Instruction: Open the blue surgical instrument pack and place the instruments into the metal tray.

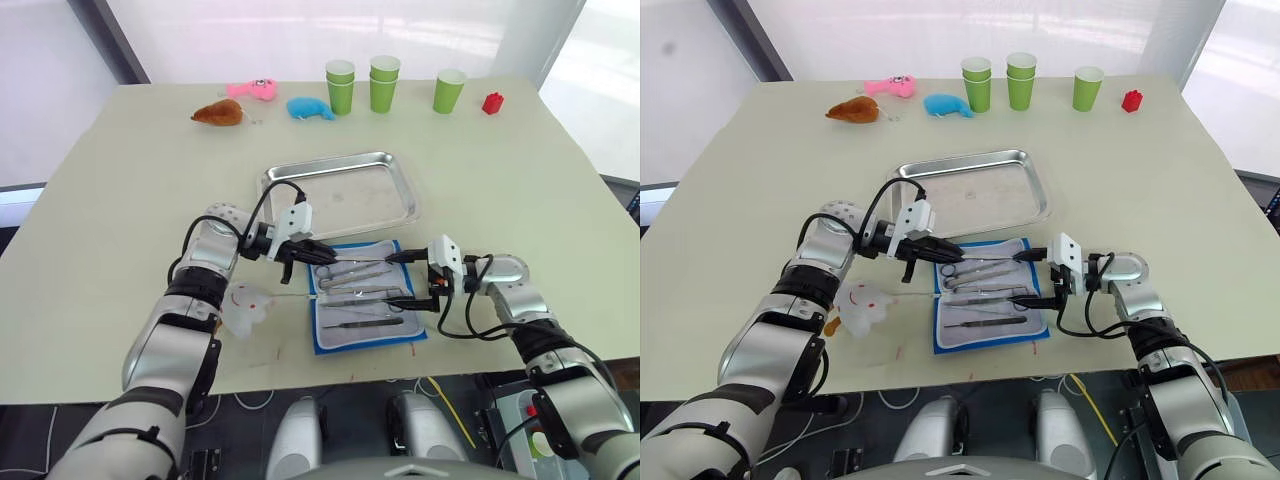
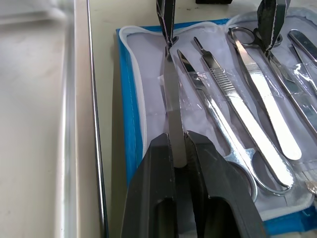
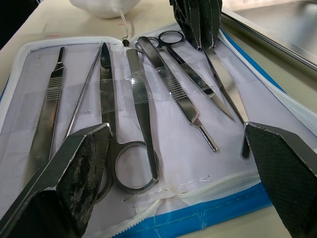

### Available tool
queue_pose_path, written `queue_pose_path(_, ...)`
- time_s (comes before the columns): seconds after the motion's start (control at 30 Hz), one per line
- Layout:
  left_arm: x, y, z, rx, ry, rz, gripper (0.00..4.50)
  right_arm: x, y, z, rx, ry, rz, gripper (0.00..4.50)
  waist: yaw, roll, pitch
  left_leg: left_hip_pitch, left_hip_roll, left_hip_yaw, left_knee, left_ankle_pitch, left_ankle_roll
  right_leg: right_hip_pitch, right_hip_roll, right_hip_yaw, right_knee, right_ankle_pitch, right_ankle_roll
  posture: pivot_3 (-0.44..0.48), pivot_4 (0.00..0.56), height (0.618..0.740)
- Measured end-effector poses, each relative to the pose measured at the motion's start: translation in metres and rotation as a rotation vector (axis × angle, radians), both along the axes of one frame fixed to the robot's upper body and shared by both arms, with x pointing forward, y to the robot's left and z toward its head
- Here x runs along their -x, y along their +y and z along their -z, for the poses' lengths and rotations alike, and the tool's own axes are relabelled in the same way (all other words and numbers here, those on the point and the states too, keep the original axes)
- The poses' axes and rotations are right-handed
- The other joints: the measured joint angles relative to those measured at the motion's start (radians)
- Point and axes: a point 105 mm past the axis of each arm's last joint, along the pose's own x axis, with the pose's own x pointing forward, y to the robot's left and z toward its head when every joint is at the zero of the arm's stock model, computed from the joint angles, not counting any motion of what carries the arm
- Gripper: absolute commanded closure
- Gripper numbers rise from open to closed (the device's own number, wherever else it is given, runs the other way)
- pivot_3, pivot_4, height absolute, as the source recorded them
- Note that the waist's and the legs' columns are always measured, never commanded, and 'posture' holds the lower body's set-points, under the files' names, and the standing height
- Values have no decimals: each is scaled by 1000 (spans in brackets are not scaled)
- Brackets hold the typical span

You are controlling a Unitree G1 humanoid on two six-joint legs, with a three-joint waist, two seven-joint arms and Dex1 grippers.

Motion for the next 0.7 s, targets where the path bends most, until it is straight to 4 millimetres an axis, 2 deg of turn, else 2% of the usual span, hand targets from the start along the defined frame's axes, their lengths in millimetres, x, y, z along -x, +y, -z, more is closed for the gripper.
queue_pose_path(0.7, 0, 8, -3, -26, -8, -18, 4438, 0, 0, 0, 4, 10, 2, 0, 0, 0, 0, 0, 0, 0, 0, 0, 0, 0, 0, 0, 0, 0, 0, 0, 150, 740)
